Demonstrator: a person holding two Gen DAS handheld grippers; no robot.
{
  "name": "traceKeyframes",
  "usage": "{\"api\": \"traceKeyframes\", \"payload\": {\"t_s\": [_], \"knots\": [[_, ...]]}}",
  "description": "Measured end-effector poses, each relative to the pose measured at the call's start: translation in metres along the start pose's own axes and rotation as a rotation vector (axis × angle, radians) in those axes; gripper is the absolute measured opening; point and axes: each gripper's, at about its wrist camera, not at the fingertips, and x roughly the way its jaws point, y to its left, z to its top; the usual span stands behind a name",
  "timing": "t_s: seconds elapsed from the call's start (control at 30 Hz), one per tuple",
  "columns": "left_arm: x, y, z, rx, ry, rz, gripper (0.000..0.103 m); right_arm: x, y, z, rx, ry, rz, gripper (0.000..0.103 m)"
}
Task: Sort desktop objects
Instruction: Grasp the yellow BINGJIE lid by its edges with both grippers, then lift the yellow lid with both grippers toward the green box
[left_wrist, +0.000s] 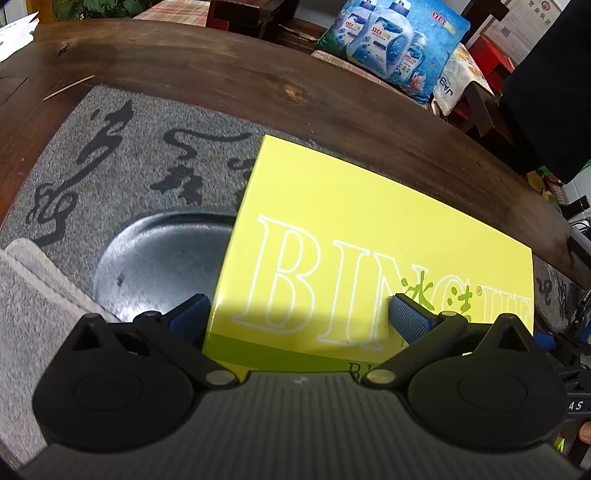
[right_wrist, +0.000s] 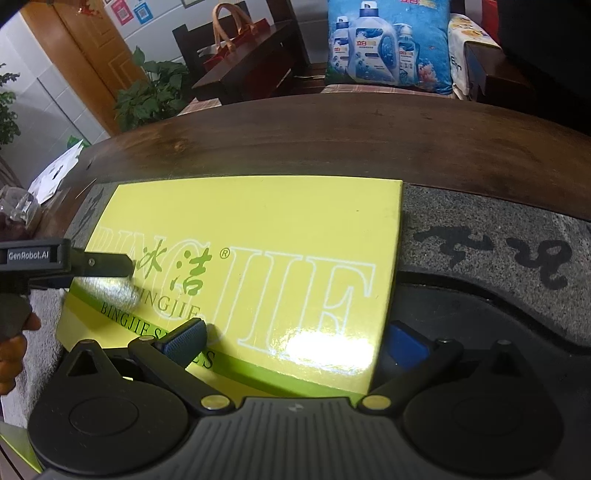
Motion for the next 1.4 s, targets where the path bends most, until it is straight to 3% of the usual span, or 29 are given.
{"api": "traceKeyframes", "payload": {"t_s": [0.93, 1.07, 1.4], "knots": [[-0.073, -0.018, 0.005, -0.037, -0.101, -0.018, 0.103, -0.056, 0.031, 0.027, -0.101, -0.103, -0.034, 0.103], [-0.066, -0.009, 0.001, -0.076, -0.068, -0.016, 0.103, -0.057, 0.036, 0.03, -0.119, -0.091, -0.037, 0.103], [-0.015, 0.01, -0.013, -0.132, 0.03, -0.003, 0.103, -0.012, 0.027, 0.016, -0.106, -0.02, -0.037, 0.103]]}}
